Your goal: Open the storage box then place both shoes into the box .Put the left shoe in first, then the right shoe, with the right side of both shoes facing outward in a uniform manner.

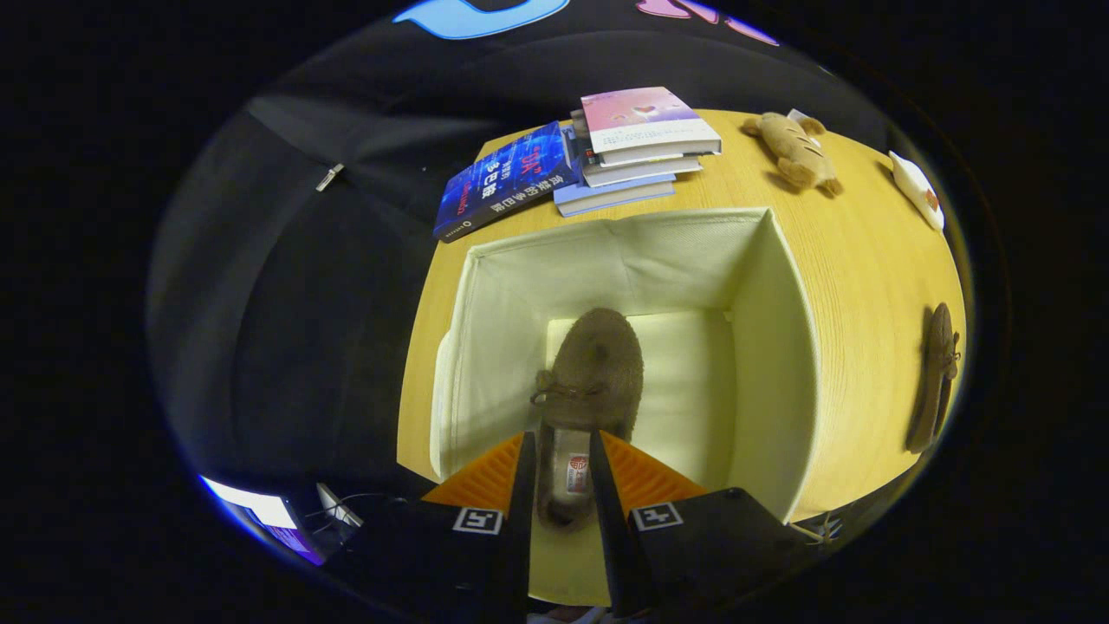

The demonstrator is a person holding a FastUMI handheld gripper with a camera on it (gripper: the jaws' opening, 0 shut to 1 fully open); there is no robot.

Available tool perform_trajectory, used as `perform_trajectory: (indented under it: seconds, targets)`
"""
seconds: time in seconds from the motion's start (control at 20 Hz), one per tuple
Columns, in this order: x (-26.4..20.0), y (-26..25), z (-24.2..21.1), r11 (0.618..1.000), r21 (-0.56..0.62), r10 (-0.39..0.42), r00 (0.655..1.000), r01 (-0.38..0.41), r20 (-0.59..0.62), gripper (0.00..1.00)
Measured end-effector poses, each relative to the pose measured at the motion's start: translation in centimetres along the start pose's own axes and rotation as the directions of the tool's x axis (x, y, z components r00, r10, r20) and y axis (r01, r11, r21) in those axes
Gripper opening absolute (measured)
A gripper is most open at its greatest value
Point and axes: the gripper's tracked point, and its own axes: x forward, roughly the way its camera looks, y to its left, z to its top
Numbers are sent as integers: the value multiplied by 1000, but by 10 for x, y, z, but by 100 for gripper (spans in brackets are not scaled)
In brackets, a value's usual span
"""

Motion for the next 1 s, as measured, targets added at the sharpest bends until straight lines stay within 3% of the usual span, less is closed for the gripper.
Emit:
perform_trajectory:
  seconds: [0.15,0.3,0.45,0.55,0.75,1.0]
  targets:
    - [-18,-4,1,998,-52,29,999,-27,35,50]
    - [-47,-18,5,987,-153,63,992,-46,111,68]
    - [-80,-49,12,976,-217,65,976,-19,209,77]
    - [-102,-76,17,973,-230,47,962,16,267,90]
    - [-145,-164,21,971,-192,-68,938,140,339,97]
    - [-188,-305,7,951,-37,-280,904,307,322,97]
